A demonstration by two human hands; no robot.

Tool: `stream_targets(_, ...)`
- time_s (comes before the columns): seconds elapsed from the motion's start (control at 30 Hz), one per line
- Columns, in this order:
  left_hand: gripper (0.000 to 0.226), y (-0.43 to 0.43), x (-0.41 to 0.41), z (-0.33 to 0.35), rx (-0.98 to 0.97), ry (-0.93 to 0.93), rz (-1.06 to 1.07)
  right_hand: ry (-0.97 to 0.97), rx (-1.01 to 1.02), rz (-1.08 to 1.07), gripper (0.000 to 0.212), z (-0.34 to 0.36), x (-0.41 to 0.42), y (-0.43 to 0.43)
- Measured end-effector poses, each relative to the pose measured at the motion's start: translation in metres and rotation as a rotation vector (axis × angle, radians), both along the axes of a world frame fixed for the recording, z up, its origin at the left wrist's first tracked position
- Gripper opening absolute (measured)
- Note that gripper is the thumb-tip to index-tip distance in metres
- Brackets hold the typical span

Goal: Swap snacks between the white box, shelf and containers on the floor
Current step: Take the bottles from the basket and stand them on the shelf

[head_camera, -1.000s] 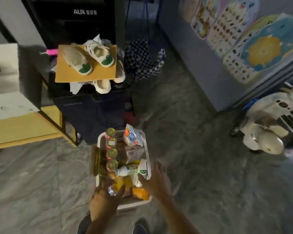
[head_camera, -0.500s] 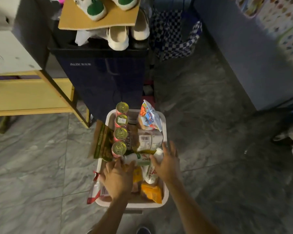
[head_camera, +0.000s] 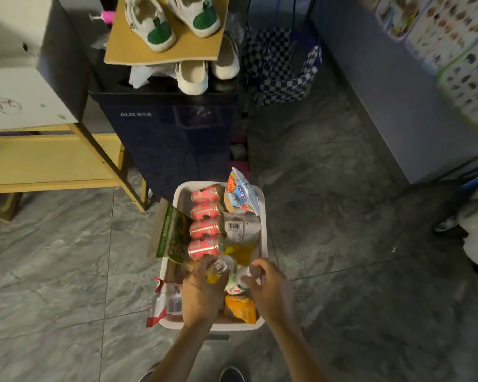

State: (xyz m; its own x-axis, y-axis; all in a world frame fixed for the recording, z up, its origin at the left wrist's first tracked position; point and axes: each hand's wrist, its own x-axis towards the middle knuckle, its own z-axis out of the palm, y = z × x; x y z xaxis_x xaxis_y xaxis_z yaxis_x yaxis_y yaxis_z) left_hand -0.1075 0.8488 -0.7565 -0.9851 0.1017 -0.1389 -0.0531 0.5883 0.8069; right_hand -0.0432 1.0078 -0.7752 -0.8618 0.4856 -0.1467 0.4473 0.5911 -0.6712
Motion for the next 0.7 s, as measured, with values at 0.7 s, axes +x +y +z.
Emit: stream_targets(0.7,0.039,-0.221,-0.074,0.384,0.123,0.171,0.026,0.411,-0.051,0.273,0.041,0.408,-0.11,-0.135)
